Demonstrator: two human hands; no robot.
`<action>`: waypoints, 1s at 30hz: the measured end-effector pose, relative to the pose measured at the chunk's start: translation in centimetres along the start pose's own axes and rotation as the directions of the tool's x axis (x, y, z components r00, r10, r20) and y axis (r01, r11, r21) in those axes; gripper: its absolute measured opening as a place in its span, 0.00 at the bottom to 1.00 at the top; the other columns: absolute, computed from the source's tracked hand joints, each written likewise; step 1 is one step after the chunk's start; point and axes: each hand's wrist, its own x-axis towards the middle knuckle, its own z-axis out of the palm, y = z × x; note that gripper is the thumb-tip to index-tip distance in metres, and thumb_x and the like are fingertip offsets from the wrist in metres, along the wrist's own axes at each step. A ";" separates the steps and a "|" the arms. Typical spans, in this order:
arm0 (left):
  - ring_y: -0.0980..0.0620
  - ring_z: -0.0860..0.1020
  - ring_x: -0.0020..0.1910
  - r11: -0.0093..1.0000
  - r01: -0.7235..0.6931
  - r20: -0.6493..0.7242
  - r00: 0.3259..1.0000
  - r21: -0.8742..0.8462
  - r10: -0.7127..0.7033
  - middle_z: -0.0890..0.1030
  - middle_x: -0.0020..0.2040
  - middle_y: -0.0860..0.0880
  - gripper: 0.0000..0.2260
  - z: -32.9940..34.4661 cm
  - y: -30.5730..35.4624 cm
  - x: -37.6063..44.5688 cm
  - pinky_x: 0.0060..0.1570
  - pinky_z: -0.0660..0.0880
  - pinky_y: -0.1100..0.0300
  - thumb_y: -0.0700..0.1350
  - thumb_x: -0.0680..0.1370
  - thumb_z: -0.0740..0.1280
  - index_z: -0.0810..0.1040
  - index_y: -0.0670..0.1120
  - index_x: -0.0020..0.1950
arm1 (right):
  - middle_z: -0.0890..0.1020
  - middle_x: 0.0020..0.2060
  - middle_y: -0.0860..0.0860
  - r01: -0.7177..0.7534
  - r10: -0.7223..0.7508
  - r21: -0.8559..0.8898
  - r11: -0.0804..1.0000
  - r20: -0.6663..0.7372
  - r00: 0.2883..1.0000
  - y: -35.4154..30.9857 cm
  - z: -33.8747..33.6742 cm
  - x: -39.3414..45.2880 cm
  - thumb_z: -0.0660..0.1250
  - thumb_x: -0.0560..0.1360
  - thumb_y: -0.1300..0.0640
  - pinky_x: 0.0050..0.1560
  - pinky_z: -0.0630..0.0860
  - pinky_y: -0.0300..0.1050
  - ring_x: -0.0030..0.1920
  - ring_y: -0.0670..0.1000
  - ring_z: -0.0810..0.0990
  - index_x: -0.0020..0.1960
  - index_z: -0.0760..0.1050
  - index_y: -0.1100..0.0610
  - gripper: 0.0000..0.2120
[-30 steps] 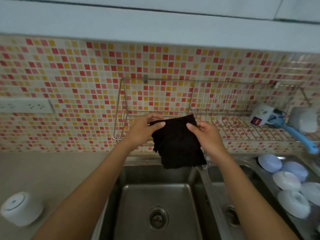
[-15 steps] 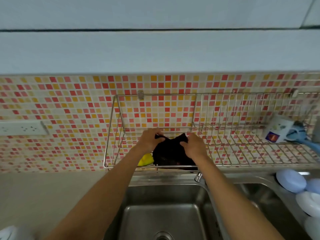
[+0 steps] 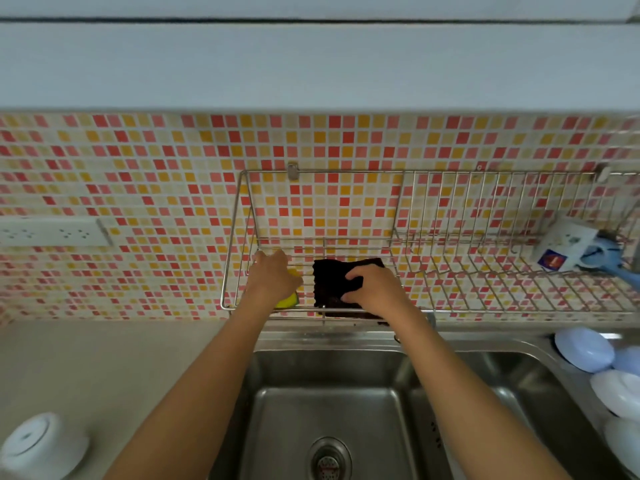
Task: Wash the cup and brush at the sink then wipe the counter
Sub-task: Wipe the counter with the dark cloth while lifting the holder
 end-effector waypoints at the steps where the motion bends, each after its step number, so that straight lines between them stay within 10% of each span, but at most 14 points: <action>1: 0.38 0.72 0.61 0.996 -0.003 -0.013 1.000 -0.095 0.001 0.64 0.69 0.38 0.22 -0.4 -0.3 0.1 0.58 0.71 0.50 0.51 0.76 0.67 0.69 0.45 0.67 | 0.75 0.66 0.50 -0.001 0.001 0.016 1.000 0.018 1.000 0.1 -0.1 -0.1 0.75 0.70 0.51 0.55 0.70 0.41 0.62 0.51 0.75 0.67 0.73 0.54 0.27; 8: 0.46 0.75 0.52 0.844 -0.035 0.001 0.999 -0.535 0.042 0.75 0.60 0.41 0.18 -1.0 -0.8 -0.3 0.49 0.72 0.56 0.45 0.81 0.60 0.64 0.44 0.70 | 0.72 0.68 0.49 -0.018 0.012 0.057 0.998 0.101 0.995 0.2 -0.8 -0.2 0.77 0.68 0.53 0.59 0.67 0.40 0.67 0.51 0.70 0.68 0.72 0.52 0.31; 15: 0.38 0.72 0.62 0.984 -0.118 -0.066 0.992 -0.131 0.110 0.66 0.67 0.37 0.24 -0.1 -2.2 -0.4 0.60 0.73 0.50 0.32 0.76 0.63 0.65 0.44 0.71 | 0.76 0.65 0.48 0.079 -0.080 0.056 0.995 0.022 0.997 0.4 -0.3 -0.4 0.74 0.71 0.51 0.61 0.69 0.43 0.65 0.50 0.73 0.62 0.78 0.50 0.20; 20: 0.46 0.75 0.59 0.957 -0.281 -0.188 0.946 -0.070 0.264 0.76 0.62 0.45 0.10 0.4 -3.3 -1.3 0.58 0.72 0.56 0.41 0.78 0.65 0.81 0.45 0.57 | 0.79 0.63 0.51 0.090 -0.091 0.006 0.996 0.101 0.991 -0.1 -0.3 -0.7 0.66 0.78 0.51 0.54 0.70 0.40 0.58 0.52 0.78 0.58 0.81 0.50 0.11; 26: 0.46 0.75 0.60 0.962 -0.266 -0.083 0.962 -0.069 0.260 0.75 0.65 0.45 0.15 0.5 -3.5 -1.3 0.59 0.74 0.52 0.49 0.77 0.67 0.76 0.48 0.63 | 0.81 0.59 0.51 0.091 -0.086 -0.042 0.995 0.102 0.991 -0.3 0.1 -0.9 0.61 0.79 0.52 0.56 0.74 0.47 0.55 0.54 0.79 0.57 0.82 0.49 0.12; 30: 0.44 0.54 0.76 0.943 -0.302 -0.085 0.945 0.141 0.315 0.56 0.78 0.46 0.26 0.9 -3.8 -2.5 0.75 0.53 0.46 0.59 0.81 0.53 0.58 0.50 0.76 | 0.80 0.61 0.51 0.094 -0.102 -0.102 0.990 -0.076 0.992 -0.7 0.3 -1.8 0.58 0.79 0.47 0.54 0.78 0.50 0.52 0.53 0.81 0.56 0.81 0.49 0.15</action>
